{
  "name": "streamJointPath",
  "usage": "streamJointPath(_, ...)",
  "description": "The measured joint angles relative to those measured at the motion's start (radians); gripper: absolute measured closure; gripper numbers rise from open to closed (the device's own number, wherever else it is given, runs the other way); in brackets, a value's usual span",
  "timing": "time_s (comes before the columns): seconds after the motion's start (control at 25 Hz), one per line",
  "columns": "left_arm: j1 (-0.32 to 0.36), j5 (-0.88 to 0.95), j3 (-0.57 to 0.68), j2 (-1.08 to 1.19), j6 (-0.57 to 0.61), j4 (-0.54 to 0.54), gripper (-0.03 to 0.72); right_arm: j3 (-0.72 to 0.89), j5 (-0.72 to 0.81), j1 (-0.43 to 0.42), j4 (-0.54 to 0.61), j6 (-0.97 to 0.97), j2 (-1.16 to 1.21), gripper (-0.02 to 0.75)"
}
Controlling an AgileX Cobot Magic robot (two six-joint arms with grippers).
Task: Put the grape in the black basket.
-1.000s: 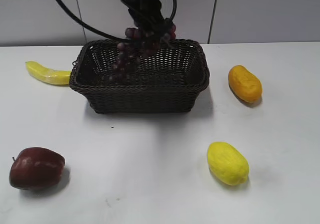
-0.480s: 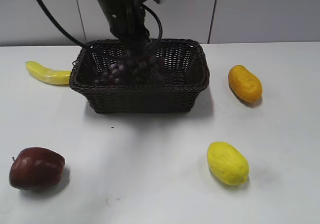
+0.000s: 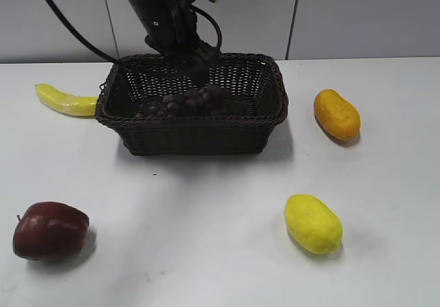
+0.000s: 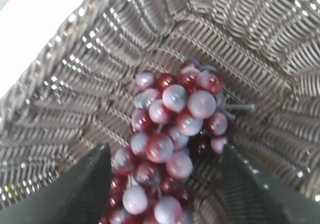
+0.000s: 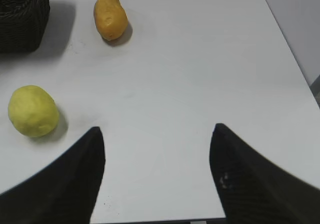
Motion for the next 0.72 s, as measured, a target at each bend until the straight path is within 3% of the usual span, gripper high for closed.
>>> streamJointPath(0.4,0.088,0.055,0.000,-0.127,-0.161,0.102,0.090,0.000,0.000,0.000,0.000,0.000,0.000,0.238)
streamJointPath(0.72,0.288,0.160,0.000,-0.179,-0.298,0.169,0.103,0.000,0.000,0.000,0.000,0.000,0.000,0.238)
